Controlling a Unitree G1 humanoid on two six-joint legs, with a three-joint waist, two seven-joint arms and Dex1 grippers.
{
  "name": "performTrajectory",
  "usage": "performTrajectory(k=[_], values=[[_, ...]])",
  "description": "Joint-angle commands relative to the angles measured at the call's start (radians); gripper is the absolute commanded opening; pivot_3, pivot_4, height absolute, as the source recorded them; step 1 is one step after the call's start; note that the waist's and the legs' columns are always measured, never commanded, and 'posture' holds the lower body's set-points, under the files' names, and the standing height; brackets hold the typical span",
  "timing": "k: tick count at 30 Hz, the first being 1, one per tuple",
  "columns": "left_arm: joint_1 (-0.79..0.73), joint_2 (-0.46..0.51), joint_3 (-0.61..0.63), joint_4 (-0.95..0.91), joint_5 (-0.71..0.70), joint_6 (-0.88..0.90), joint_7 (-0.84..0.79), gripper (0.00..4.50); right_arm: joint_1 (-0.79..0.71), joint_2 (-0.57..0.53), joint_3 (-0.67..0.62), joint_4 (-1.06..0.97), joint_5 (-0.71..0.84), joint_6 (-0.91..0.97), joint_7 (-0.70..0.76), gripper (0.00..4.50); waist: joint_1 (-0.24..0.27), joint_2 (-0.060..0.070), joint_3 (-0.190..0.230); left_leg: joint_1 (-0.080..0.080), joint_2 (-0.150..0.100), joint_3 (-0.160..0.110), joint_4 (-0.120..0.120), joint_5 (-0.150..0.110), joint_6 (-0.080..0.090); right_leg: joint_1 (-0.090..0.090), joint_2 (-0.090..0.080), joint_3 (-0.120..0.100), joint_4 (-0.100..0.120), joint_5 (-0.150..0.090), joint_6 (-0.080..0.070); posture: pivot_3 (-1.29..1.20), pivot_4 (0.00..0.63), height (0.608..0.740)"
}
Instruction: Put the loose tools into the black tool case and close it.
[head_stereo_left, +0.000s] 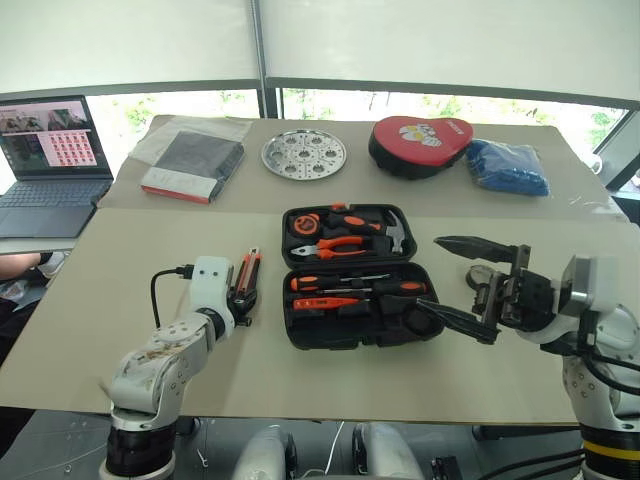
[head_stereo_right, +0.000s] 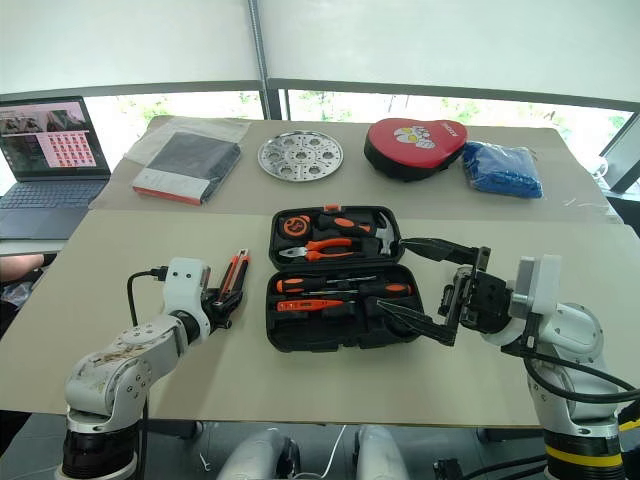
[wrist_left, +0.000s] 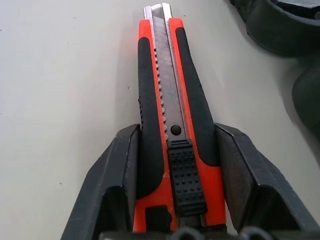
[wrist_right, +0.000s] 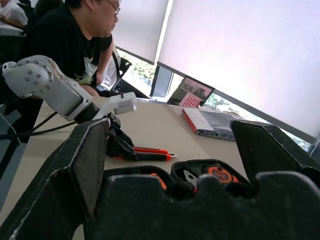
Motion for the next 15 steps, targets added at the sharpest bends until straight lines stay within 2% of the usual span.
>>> performTrajectory(k=[1, 3, 6, 8, 10, 12, 15], values=[[0.012, 0.064, 0.087, 0.018, -0.03, -0.171, -0.152, 1.78, 0.005, -0.035, -0.029, -0.058, 0.014, 0.029, -0.026, 4.5, -0.002, -0.001, 0.0, 0.0, 0.0, 0.0, 0.0, 0.0, 0.0, 0.0, 0.0, 0.0, 0.0, 0.0, 0.0, 0.0, 0.15, 0.74], [0.003, 0.136, 0.117, 0.038, -0.062, -0.328, -0.335, 1.78, 0.016, -0.061, -0.055, -0.067, 0.027, 0.051, -0.037, 4.5, -0.002, -0.002, 0.001, -0.001, 0.001, 0.0, 0.0, 0.0, 0.0, -0.002, 0.0, -0.001, 0.0, 0.0, -0.001, 0.0, 0.15, 0.74], [-0.016, 0.243, 0.076, 0.077, -0.083, -0.507, -0.602, 1.78, 0.037, -0.106, -0.09, -0.073, 0.046, 0.084, -0.037, 4.5, 0.004, -0.002, 0.001, -0.002, 0.002, 0.0, 0.0, 0.001, -0.001, -0.003, -0.001, -0.002, 0.0, -0.002, -0.004, 0.0, 0.15, 0.74], [-0.048, 0.326, 0.003, 0.077, -0.13, -0.521, -0.795, 1.78, 0.064, -0.143, -0.12, -0.071, 0.051, 0.103, -0.02, 4.5, 0.01, -0.001, 0.001, -0.003, 0.001, 0.0, 0.0, 0.0, -0.001, -0.003, -0.002, -0.004, -0.001, -0.004, -0.007, 0.0, 0.15, 0.74], [-0.162, 0.403, -0.147, 0.065, -0.124, -0.494, -0.962, 1.78, 0.099, -0.186, -0.152, -0.059, 0.04, 0.12, 0.006, 4.5, 0.012, -0.001, 0.001, -0.004, 0.0, 0.001, 0.0, -0.001, 0.001, -0.002, -0.002, -0.004, -0.002, -0.004, -0.006, 0.0, 0.15, 0.74], [-0.3, 0.401, -0.291, 0.079, -0.085, -0.415, -0.991, 1.78, 0.111, -0.202, -0.167, -0.049, 0.033, 0.132, 0.001, 4.5, 0.02, -0.001, 0.002, -0.006, -0.001, 0.001, 0.002, -0.001, 0.002, -0.002, -0.002, -0.005, -0.003, -0.003, -0.004, 0.0, 0.15, 0.74], [-0.397, 0.393, -0.441, 0.117, 0.001, -0.391, -1.008, 1.78, 0.119, -0.199, -0.164, -0.06, 0.034, 0.134, -0.011, 4.5, 0.013, -0.001, 0.001, -0.009, -0.002, 0.001, 0.005, -0.001, 0.004, -0.002, 0.001, -0.003, -0.008, 0.0, 0.002, 0.0, 0.15, 0.74]])
